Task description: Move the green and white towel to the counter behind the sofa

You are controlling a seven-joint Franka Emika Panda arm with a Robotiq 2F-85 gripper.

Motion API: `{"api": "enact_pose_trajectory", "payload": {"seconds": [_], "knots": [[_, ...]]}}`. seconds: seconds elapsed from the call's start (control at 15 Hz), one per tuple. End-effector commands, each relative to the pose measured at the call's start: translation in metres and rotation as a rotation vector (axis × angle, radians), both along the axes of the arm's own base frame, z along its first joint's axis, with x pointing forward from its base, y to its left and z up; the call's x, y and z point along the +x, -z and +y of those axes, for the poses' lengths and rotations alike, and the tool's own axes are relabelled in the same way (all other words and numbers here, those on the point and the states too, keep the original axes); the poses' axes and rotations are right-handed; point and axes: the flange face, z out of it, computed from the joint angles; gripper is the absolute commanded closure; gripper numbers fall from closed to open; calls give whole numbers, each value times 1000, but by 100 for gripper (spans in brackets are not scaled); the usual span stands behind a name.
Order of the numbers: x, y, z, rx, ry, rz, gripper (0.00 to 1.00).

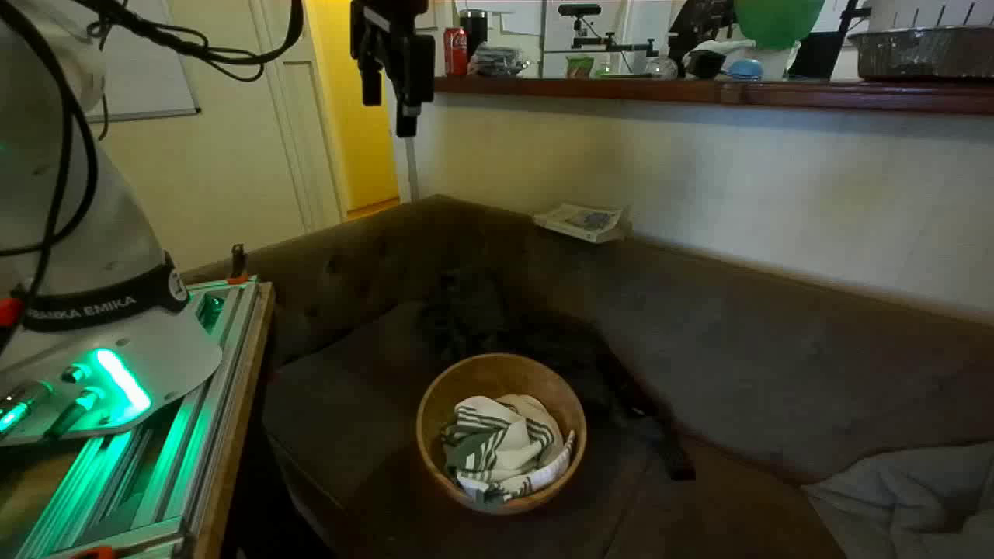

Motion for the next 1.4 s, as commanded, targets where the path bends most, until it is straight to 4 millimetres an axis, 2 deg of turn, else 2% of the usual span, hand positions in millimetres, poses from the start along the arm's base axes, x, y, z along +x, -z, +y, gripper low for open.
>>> {"api": "enact_pose_trajectory", "payload": {"seconds": [0.0,0.4,0.47,0.73,1.0,1.33], "knots": [[0,0,0,0,0,1,0],[0,-1,0,0,0,0,0],[7,10,1,-17,7,8,0],[31,60,3,-57,-31,1,0],[57,116,-5,-96,20,11,0],[70,215,-23,-82,65,165,0]]}}
